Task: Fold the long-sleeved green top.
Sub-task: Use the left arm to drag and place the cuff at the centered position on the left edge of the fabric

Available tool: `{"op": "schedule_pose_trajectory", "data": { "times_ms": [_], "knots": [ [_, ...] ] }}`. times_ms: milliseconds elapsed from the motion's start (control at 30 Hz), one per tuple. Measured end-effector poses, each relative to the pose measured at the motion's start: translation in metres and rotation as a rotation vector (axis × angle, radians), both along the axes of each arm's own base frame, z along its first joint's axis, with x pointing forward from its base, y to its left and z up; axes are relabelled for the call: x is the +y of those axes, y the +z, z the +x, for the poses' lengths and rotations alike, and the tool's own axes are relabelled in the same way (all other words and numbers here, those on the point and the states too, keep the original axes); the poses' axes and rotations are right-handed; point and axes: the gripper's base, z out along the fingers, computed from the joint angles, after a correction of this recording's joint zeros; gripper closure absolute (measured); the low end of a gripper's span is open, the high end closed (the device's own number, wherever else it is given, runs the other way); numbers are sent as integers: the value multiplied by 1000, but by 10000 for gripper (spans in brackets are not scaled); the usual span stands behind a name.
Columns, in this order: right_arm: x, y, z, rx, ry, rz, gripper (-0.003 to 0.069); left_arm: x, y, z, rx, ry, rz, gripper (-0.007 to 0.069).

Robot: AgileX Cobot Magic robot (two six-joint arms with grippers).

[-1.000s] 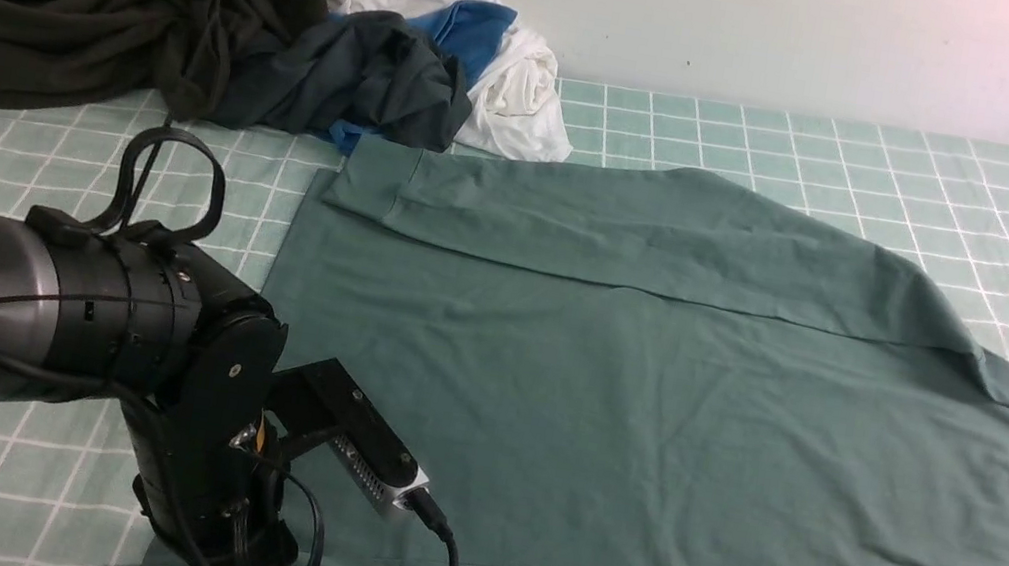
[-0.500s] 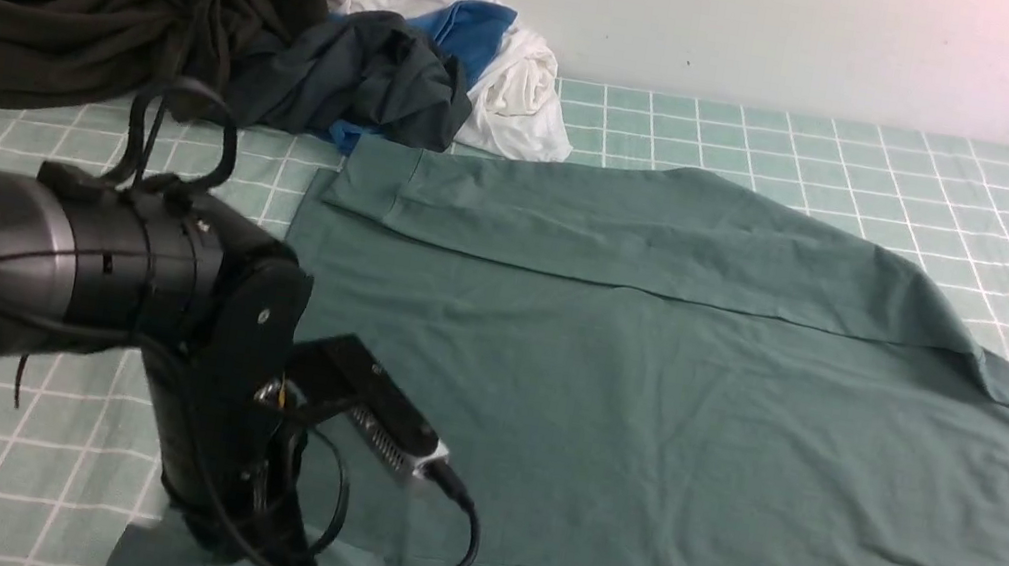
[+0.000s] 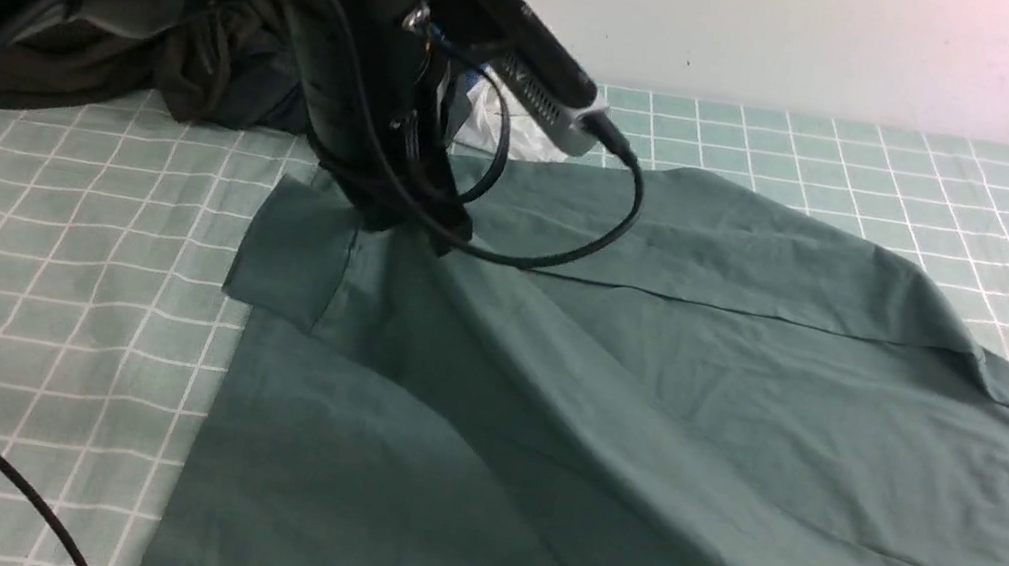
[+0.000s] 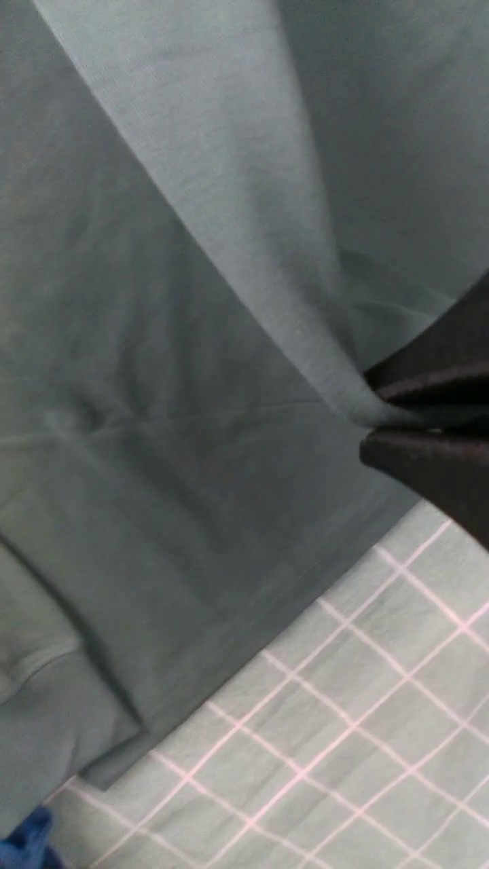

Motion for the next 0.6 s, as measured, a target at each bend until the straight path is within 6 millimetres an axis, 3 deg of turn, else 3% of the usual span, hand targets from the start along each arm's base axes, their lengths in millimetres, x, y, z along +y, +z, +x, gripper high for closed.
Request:
{"op": "schedule_pose_trajectory", "data": {
  "times_ms": [133, 333, 533, 600],
  "knots": [
    [-1, 0, 0, -1, -12, -4, 673, -2, -13, 17, 17, 14, 7, 607],
    [-1, 0, 0, 0, -16, -2, 673, 12, -62, 48, 100, 72, 47, 567],
    [-1, 1, 1, -13, -16, 2, 673, 16, -80, 65, 68, 131, 16, 386],
    [0, 1, 3, -19, -16, 3, 673, 20, -82, 74, 52, 233, -29, 287]
  ]
}}
